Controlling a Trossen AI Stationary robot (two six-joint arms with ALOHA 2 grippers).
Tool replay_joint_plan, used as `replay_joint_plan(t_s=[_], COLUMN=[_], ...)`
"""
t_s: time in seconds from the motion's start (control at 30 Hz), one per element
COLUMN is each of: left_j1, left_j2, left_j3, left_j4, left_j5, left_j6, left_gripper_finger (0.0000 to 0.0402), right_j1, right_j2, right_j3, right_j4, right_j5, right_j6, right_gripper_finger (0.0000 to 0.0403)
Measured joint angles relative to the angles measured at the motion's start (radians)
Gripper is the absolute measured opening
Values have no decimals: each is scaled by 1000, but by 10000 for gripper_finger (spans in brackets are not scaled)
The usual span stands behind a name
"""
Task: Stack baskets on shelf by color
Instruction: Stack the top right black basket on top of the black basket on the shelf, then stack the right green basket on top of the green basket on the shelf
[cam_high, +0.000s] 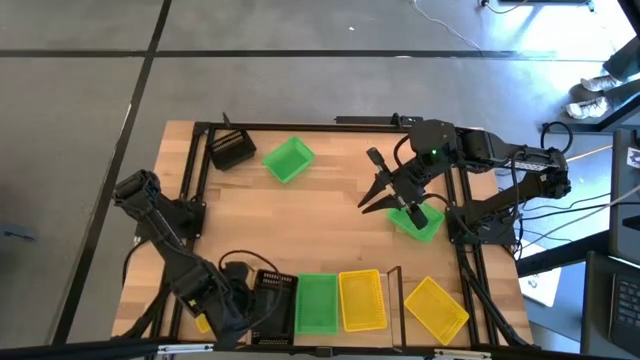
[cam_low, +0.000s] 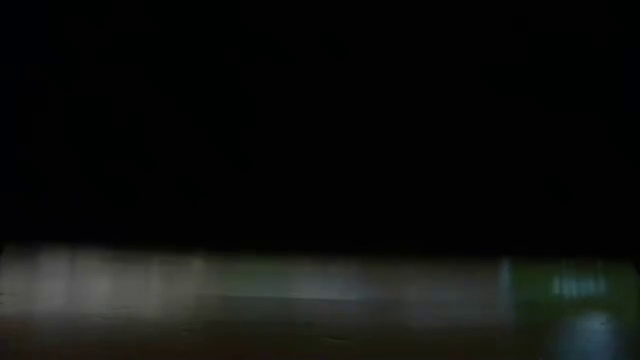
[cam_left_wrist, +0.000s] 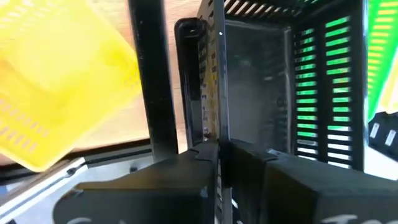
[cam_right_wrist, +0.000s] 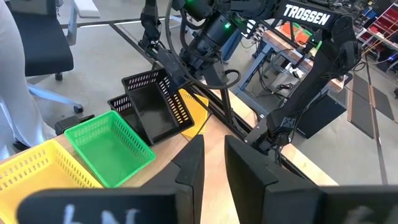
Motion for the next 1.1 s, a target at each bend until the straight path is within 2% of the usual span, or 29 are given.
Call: replay_joint_plan(t_s=[0.13,0.33,0.5,0.7,0.8,0.9,1.0,1.1], left_j1=[15,28,43,42,31,27,29,42], left_j2=[10,43,49,49,32,-1,-36,-84], left_j3=[1,1,1,1,1,1,1,1], left_j4=[16,52,52,57,54,50,21,-30], left_j5=[-1,20,98,105,60,-35,-147,-200], left_j6=[71,77,85,87,87,116,183,265], left_gripper_finger=[29,43,50,49,51,48,47,50], right_j1=[0,0,0,0,0,-1,-1,-4], right_j2=[0,0,0,0,0,0,0,0], right_j3=[0,0,0,0,0,0,0,0], right_j4=[1,10,10,9,10,10,7,-31], right_j5=[0,10,45,45,58,60,83,139], right_j6=[0,0,0,1,4,48,90,166], right_gripper_finger=[67,67,67,67,67,67,67,67])
